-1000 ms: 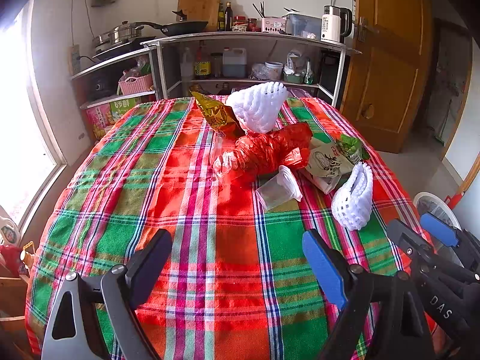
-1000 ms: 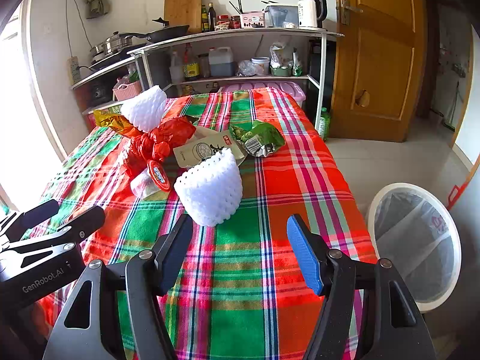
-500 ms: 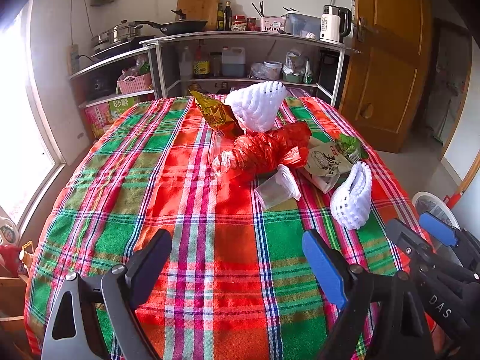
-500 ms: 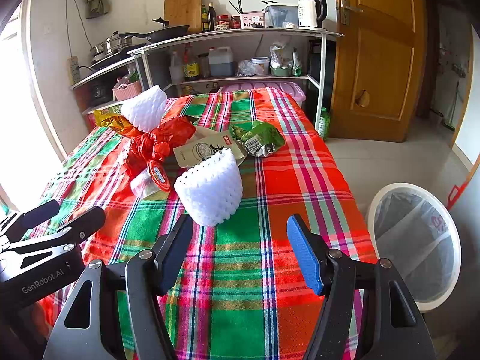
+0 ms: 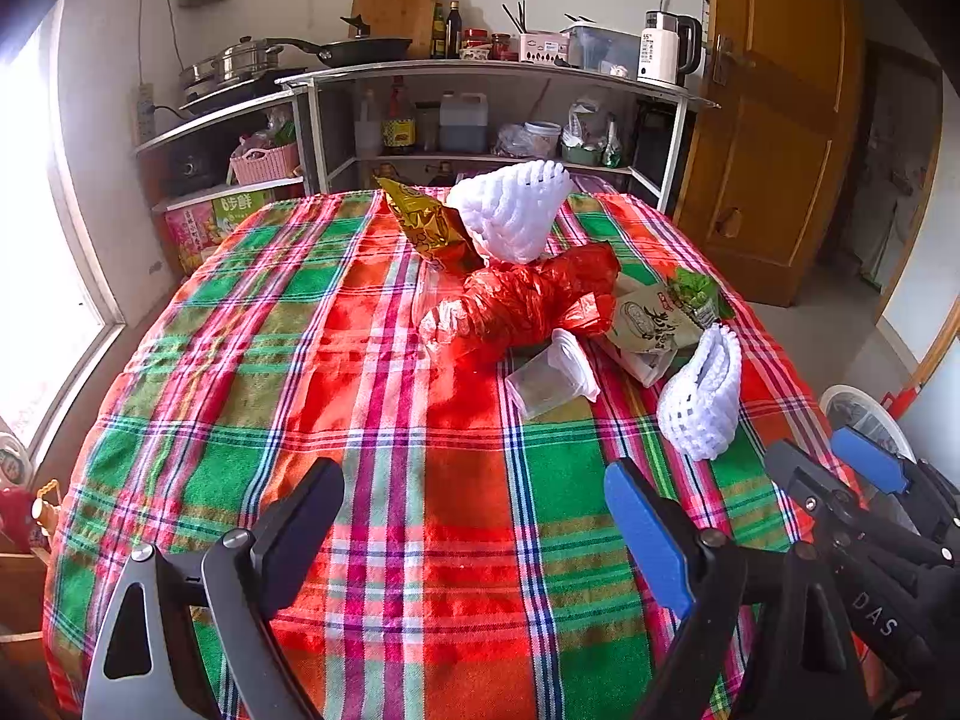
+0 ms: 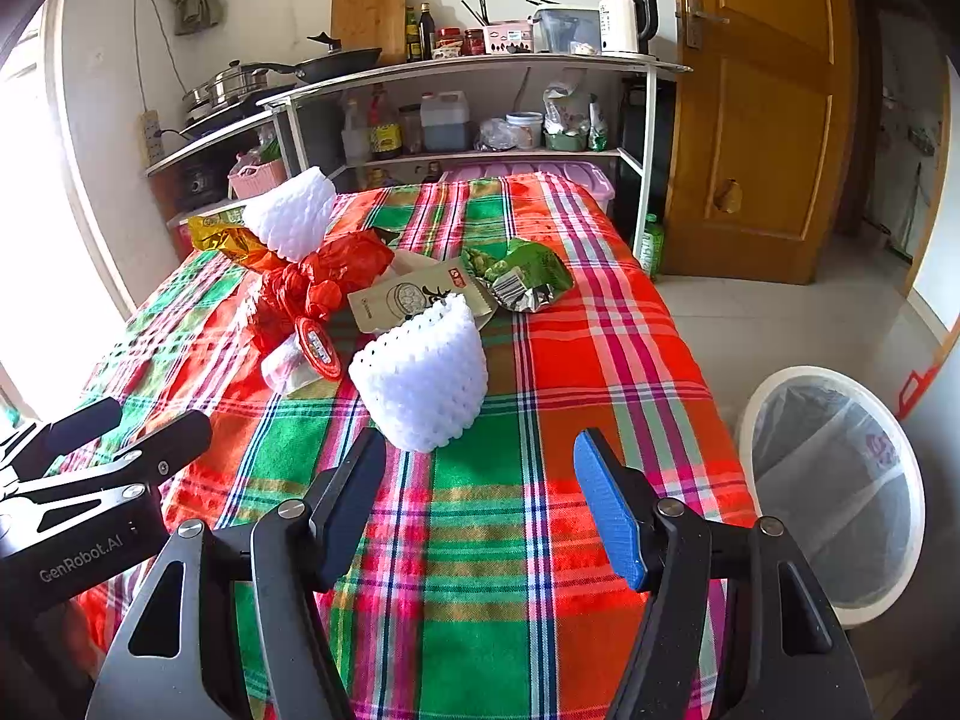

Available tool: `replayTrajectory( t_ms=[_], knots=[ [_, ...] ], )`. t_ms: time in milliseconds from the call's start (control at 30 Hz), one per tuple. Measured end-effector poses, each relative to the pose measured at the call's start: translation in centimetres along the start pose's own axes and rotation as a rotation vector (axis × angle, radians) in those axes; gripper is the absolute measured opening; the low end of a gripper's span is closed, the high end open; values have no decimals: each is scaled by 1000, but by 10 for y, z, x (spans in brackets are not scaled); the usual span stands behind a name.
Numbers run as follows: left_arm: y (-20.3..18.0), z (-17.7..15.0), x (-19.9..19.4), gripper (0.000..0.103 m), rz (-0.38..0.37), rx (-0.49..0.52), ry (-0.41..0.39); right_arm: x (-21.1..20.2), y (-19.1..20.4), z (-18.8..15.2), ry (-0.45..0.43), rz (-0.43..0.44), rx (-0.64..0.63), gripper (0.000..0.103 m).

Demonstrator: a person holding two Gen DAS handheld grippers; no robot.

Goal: Collect trash

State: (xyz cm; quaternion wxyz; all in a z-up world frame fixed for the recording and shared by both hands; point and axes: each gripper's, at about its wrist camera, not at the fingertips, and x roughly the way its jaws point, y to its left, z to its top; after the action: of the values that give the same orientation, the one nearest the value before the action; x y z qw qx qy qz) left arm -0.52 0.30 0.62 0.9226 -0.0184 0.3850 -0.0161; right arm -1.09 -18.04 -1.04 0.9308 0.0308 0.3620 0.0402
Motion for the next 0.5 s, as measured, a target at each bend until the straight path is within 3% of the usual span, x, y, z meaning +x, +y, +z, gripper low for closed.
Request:
replayTrajectory(
  t_ms=[233,433,500],
  knots=[
    [11,4,12,89,-125,-48,28,6,0,3,4,18,-7,66],
    [18,12,29,89,-137,-17,63,16,-4,13,0,26,-15,66],
    [23,16,35,89,-173,-22,60,24,-6,17,18,49,-11,66]
  ],
)
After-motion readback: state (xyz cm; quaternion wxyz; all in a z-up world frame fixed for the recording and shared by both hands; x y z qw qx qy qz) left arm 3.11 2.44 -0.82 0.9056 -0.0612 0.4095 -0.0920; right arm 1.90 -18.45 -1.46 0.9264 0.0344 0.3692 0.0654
